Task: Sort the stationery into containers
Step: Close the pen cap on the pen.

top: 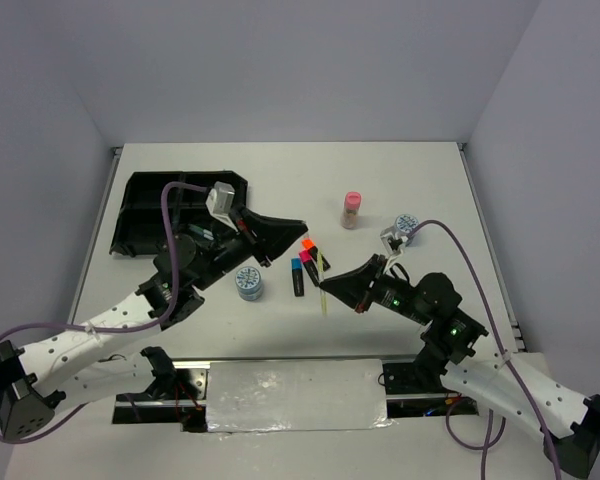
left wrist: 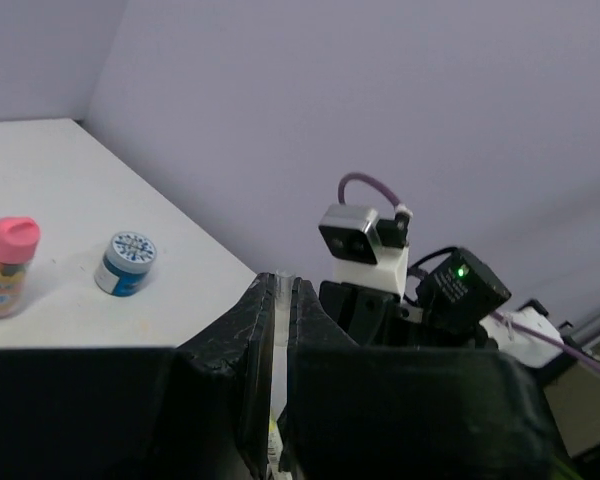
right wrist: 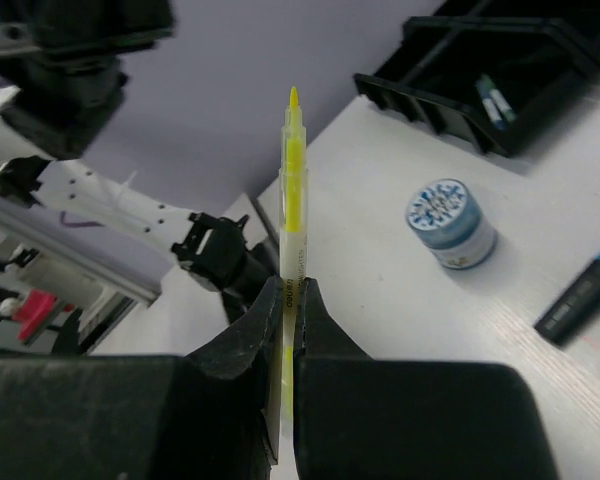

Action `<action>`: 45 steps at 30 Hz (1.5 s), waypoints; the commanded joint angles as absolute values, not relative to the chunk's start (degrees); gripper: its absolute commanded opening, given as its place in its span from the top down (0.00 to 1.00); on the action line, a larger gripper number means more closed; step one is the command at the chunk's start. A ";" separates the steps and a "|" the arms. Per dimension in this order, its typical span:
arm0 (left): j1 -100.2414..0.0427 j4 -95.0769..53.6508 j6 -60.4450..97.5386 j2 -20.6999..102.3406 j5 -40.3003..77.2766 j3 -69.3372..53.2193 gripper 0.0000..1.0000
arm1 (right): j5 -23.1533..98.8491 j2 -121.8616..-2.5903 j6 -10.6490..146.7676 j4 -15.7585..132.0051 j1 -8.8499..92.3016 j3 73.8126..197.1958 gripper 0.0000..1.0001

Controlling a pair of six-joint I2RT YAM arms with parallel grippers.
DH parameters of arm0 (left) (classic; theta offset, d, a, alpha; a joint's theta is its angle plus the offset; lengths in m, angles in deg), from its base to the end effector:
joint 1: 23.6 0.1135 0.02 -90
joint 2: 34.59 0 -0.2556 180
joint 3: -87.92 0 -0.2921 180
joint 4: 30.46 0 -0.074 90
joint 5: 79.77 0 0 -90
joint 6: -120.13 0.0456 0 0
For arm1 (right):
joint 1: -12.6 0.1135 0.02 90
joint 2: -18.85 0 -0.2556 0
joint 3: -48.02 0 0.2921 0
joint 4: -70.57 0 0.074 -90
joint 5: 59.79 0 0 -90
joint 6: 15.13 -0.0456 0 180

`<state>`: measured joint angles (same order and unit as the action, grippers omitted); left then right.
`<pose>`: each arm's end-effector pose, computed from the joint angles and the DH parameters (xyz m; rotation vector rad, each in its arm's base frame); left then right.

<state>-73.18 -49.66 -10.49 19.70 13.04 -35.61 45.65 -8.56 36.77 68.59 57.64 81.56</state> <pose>0.1760 -0.2101 0.3757 0.1505 1.3132 -1.3940 0.1336 0.1509 0.2709 -0.3389 1.6274 1.3403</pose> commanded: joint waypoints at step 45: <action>-72.29 -59.74 -15.23 20.17 20.07 -36.81 1.00 | 45.32 -13.66 42.35 72.43 64.45 90.81 1.00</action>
<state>-72.48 -55.93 -15.11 20.94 19.92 -38.34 45.63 -13.40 41.42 71.34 63.69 88.80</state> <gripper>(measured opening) 0.166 0.048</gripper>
